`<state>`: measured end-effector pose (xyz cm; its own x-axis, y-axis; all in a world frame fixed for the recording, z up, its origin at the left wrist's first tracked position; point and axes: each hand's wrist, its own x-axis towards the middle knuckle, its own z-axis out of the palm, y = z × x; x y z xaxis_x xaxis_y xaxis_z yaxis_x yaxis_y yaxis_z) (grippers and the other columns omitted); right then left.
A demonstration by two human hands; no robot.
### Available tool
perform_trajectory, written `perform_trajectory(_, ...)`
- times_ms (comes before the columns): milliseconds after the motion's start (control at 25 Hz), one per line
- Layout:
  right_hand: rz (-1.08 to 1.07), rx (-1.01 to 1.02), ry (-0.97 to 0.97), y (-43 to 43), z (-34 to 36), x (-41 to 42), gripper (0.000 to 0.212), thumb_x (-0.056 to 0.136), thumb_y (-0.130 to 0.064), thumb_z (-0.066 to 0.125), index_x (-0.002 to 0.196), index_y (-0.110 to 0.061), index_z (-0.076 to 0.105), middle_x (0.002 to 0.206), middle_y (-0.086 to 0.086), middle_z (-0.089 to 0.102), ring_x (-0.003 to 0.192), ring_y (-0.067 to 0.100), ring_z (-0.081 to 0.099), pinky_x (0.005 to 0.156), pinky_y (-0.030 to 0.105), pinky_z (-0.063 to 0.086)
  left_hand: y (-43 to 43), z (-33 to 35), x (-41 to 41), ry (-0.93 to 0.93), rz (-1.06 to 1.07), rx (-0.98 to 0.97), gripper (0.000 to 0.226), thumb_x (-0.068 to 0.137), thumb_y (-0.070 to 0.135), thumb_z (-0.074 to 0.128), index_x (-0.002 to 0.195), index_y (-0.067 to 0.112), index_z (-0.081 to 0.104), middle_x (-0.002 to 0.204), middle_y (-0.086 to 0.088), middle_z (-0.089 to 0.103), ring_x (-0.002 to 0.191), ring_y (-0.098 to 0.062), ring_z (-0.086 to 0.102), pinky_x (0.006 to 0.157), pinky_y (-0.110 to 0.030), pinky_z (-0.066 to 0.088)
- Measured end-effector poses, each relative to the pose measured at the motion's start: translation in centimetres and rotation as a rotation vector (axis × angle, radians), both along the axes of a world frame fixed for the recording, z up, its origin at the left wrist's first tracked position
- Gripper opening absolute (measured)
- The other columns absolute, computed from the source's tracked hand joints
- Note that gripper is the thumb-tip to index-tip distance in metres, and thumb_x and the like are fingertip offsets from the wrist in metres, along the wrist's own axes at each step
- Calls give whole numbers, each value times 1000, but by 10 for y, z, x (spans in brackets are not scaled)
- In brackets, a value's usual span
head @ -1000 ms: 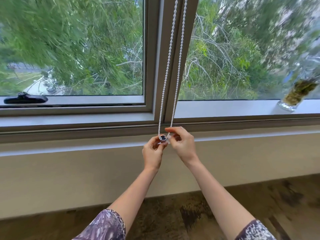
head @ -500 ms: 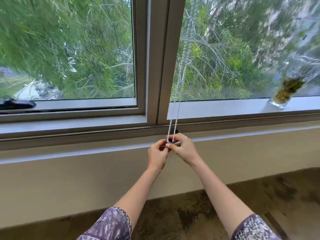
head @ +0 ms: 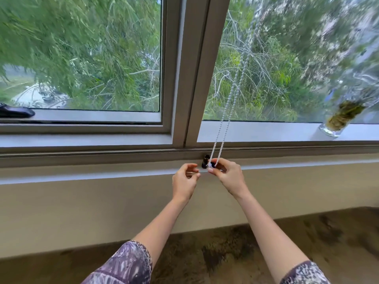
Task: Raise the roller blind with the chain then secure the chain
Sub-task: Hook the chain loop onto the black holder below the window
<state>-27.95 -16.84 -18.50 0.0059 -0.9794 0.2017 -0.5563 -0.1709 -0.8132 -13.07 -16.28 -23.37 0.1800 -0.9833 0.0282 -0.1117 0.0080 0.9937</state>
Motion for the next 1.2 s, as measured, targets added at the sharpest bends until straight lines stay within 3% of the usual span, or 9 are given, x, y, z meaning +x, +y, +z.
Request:
perform_trajectory(200,-48,-33,38,-13,-3,-9,19,75,-17,79,93,-14,72,76,-7,70,69,-6,61,67,5,43,-13,-3,-12,-310,17,-41,35,80,26,72,113,17,64,112,4,68,100,-12,63,90,-32,50)
perform_trajectory(400,-62,-43,117,-31,1,-19,18,74,-19,80,90,-15,73,84,3,65,75,15,61,70,19,45,-34,-10,-30,-422,16,-19,52,81,30,70,128,16,56,127,0,63,121,-20,54,102,-37,37)
perform_trajectory(800,3,-116,167,-45,2,-25,17,76,-14,78,92,-12,73,76,-12,55,67,-5,55,64,6,40,-58,-17,-54,-442,143,71,26,83,35,65,105,22,59,98,0,74,95,-25,65,94,-41,37)
perform_trajectory(920,22,-129,152,-49,2,-28,16,76,-15,78,91,-13,72,79,-4,61,69,2,56,65,10,43,-58,-18,-53,-383,137,18,17,84,29,65,100,23,60,95,2,74,92,-24,65,90,-40,41)
perform_trajectory(1040,38,-139,126,-51,0,-28,15,76,-15,78,89,-14,71,82,2,66,75,10,61,70,21,49,-53,-19,-44,-294,115,-81,23,82,18,68,105,23,67,99,3,74,95,-20,66,90,-43,48)
perform_trajectory(1200,52,-121,76,-48,-6,-19,17,75,-15,79,90,-13,70,83,0,71,79,14,66,75,25,53,-43,-17,-25,-372,55,-189,28,83,15,66,110,21,69,98,1,69,96,-21,60,83,-45,48)
